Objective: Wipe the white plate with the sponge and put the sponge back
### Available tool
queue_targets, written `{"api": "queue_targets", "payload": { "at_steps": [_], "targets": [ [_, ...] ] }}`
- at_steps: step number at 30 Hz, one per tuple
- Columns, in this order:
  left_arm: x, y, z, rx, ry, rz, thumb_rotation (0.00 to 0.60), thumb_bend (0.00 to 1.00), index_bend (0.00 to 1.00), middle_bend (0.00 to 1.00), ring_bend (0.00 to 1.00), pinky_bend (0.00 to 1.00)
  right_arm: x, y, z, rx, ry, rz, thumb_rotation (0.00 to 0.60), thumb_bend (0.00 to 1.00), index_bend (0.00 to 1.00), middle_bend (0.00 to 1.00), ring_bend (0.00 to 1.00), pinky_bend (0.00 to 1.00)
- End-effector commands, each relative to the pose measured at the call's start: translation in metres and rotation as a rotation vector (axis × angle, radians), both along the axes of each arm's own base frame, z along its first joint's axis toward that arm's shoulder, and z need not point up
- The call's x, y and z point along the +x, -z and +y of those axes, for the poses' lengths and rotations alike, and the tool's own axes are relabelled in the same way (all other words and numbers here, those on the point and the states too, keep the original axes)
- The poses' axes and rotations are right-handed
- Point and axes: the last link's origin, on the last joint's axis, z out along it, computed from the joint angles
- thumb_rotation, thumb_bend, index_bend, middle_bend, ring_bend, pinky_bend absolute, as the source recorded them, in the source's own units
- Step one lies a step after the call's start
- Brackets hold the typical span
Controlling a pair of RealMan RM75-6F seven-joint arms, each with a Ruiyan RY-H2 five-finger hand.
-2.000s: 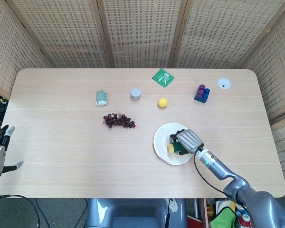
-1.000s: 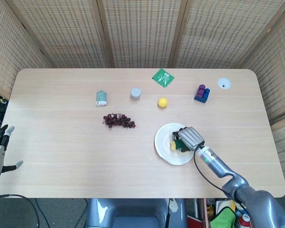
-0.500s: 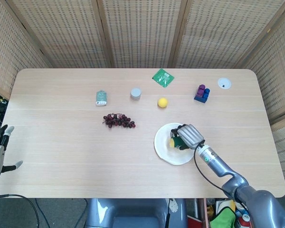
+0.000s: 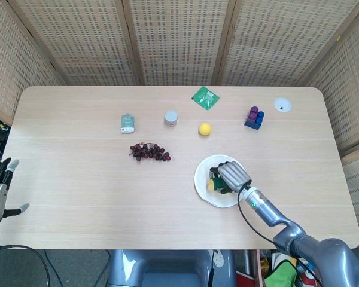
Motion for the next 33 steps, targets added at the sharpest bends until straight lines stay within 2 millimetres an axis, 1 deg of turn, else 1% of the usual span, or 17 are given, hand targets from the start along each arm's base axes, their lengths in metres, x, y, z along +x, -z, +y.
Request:
{"api": "queue_targets", "payload": {
  "at_steps": [1, 6, 10, 14, 18, 22, 25, 28, 30, 33],
  "targets": [
    [-0.001, -0.002, 0.001, 0.007, -0.006, -0.003, 0.6, 0.0, 0.0, 0.0, 0.0, 0.0, -0.009, 0.008, 0.005, 0.022, 0.019, 0.021, 0.6, 0.3, 0.49, 0.55, 0.43, 0.44],
    [-0.001, -0.003, 0.001, 0.009, -0.007, -0.003, 0.6, 0.0, 0.0, 0.0, 0.0, 0.0, -0.015, 0.014, 0.007, 0.034, 0.029, 0.036, 0.6, 0.3, 0.49, 0.55, 0.43, 0.44],
    [-0.002, -0.003, 0.001, 0.01, -0.01, -0.004, 0.6, 0.0, 0.0, 0.0, 0.0, 0.0, -0.01, 0.01, 0.004, 0.015, 0.006, 0.001, 0.6, 0.3, 0.49, 0.55, 0.43, 0.44],
    [-0.002, -0.004, 0.001, 0.011, -0.013, -0.006, 0.6, 0.0, 0.0, 0.0, 0.0, 0.0, 0.008, -0.009, -0.003, -0.033, -0.047, -0.088, 0.6, 0.3, 0.49, 0.55, 0.43, 0.44],
    [-0.002, -0.004, 0.001, 0.012, -0.011, -0.009, 0.6, 0.0, 0.0, 0.0, 0.0, 0.0, 0.022, -0.03, -0.012, -0.092, -0.105, -0.12, 0.6, 0.3, 0.49, 0.55, 0.43, 0.44],
    [-0.001, -0.005, 0.001, 0.015, -0.01, -0.014, 0.6, 0.0, 0.0, 0.0, 0.0, 0.0, 0.03, -0.055, -0.033, -0.17, -0.1, -0.103, 0.6, 0.3, 0.49, 0.55, 0.43, 0.44],
    [-0.001, -0.005, 0.001, 0.016, -0.009, -0.015, 0.6, 0.0, 0.0, 0.0, 0.0, 0.0, 0.025, -0.067, -0.05, -0.224, -0.071, -0.028, 0.6, 0.3, 0.49, 0.55, 0.43, 0.44],
    [0.0, -0.005, 0.0, 0.013, -0.006, -0.015, 0.6, 0.0, 0.0, 0.0, 0.0, 0.0, 0.012, -0.074, -0.065, -0.265, -0.031, 0.069, 0.6, 0.3, 0.49, 0.55, 0.43, 0.44],
    [0.0, -0.004, 0.0, 0.01, -0.006, -0.014, 0.6, 0.0, 0.0, 0.0, 0.0, 0.0, 0.003, -0.076, -0.071, -0.277, 0.003, 0.123, 0.6, 0.3, 0.49, 0.54, 0.43, 0.44],
    [-0.001, -0.003, 0.001, 0.008, -0.01, -0.011, 0.6, 0.0, 0.0, 0.0, 0.0, 0.0, -0.009, -0.074, -0.077, -0.284, 0.064, 0.169, 0.6, 0.3, 0.49, 0.55, 0.43, 0.44]
  ]
}}
